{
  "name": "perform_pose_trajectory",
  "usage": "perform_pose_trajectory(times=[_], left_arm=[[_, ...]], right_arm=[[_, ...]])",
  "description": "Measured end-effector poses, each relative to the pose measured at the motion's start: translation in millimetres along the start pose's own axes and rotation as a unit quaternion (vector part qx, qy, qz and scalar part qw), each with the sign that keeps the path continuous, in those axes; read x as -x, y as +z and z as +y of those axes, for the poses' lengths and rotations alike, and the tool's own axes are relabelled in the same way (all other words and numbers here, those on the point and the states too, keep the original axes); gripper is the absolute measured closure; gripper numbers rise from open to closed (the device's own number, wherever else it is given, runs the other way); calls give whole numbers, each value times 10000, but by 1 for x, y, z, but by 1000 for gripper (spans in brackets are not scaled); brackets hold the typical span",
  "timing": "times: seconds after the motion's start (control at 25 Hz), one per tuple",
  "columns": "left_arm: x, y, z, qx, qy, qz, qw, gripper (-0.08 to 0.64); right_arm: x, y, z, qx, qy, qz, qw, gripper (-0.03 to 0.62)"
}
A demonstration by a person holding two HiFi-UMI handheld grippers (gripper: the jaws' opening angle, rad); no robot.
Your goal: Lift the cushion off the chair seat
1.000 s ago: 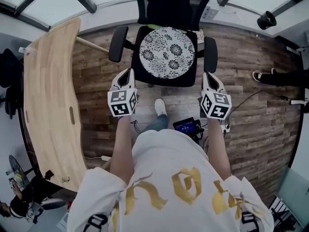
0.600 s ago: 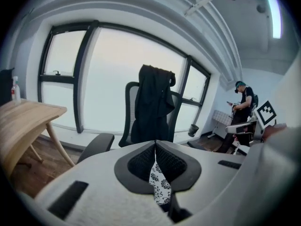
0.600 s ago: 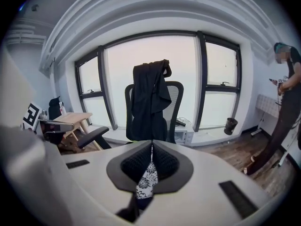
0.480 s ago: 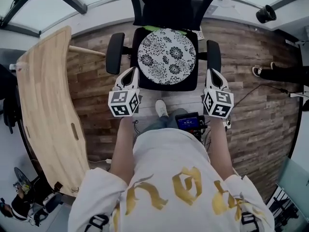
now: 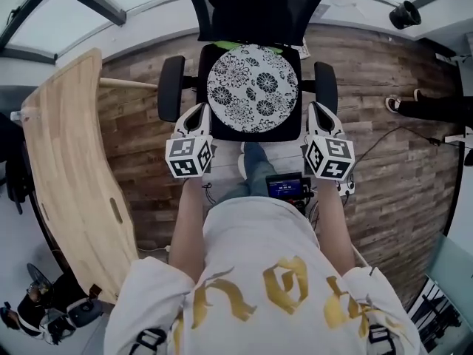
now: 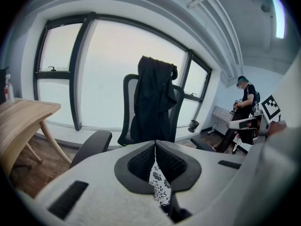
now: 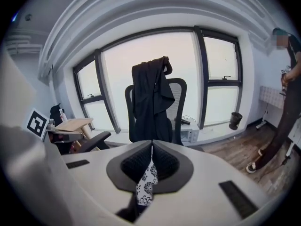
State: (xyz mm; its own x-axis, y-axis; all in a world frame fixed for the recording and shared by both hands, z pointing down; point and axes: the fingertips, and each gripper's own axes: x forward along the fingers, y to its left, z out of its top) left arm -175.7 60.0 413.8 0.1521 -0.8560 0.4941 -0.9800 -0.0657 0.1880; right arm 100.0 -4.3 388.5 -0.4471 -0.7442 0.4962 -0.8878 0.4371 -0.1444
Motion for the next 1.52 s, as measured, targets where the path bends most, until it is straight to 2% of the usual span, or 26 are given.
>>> perform_pose_trajectory(times=[0.28, 0.48, 0.72, 0.96, 1.32, 1.52], left_arm=[[-12, -2, 17, 20, 271, 201, 9994, 549], [-22, -14, 25, 147, 381, 379, 9984, 548], [-52, -36, 38, 153, 458, 797, 9957, 548], [-77, -66, 49, 176, 566, 1302, 9897, 548], [-106, -115, 66, 326, 660, 1897, 9791, 548], [-119, -146, 84, 463, 1020, 2245, 9680, 548]], right_arm=[[-22, 1, -5, 238, 40, 115, 9996, 580], [-43, -15, -7, 333, 119, 450, 9984, 580], [-79, -29, -11, 452, 244, 734, 9960, 580], [-119, -57, -19, 283, 376, 1035, 9935, 578], [-165, -96, -28, 472, 226, 1536, 9867, 578], [-190, -109, -36, 541, 143, 1606, 9854, 578]])
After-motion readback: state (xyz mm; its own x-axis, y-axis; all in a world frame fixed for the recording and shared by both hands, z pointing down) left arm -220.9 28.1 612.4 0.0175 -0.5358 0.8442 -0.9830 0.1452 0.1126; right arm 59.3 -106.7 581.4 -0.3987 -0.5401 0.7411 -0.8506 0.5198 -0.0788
